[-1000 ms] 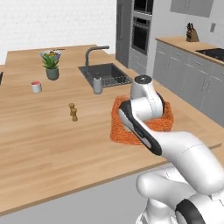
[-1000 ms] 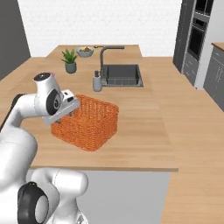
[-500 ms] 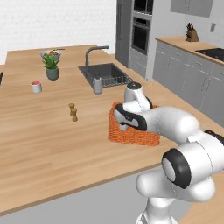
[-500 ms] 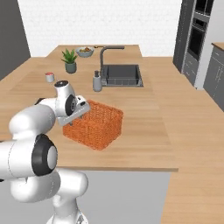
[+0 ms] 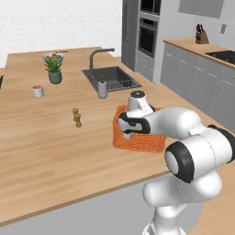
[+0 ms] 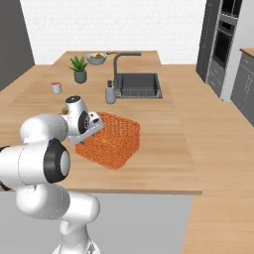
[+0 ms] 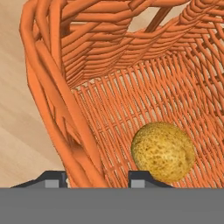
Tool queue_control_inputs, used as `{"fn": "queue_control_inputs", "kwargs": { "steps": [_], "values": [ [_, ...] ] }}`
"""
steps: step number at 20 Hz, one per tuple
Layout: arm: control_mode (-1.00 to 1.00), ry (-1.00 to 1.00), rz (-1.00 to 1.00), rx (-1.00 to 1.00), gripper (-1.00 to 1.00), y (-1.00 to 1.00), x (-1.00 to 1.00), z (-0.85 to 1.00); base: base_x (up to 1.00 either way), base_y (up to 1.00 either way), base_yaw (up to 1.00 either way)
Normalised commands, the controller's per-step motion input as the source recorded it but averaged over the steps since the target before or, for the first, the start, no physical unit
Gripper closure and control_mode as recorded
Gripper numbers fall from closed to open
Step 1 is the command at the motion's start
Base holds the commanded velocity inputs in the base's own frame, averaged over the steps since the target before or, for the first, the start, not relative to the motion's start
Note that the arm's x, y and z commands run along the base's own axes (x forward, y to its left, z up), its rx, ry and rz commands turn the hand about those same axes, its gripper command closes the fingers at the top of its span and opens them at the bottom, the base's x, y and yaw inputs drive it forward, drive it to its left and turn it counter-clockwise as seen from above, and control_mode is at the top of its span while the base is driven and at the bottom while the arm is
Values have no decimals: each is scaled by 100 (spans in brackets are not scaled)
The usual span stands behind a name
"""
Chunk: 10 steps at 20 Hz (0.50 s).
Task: Open the cabinet, pick up the bread from the cabinet and place it in the basket. Then move the basket to the dining counter.
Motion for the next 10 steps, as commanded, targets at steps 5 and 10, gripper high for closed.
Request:
{"fn": "queue_control_inputs", "kwargs": {
  "steps": [5,10],
  "values": [
    [-100,0,0,0,-100,4,0,-2,0,0,0],
    [-100,-11,-1,-1,-100,4,-24,32,0,0,0]
  ]
}}
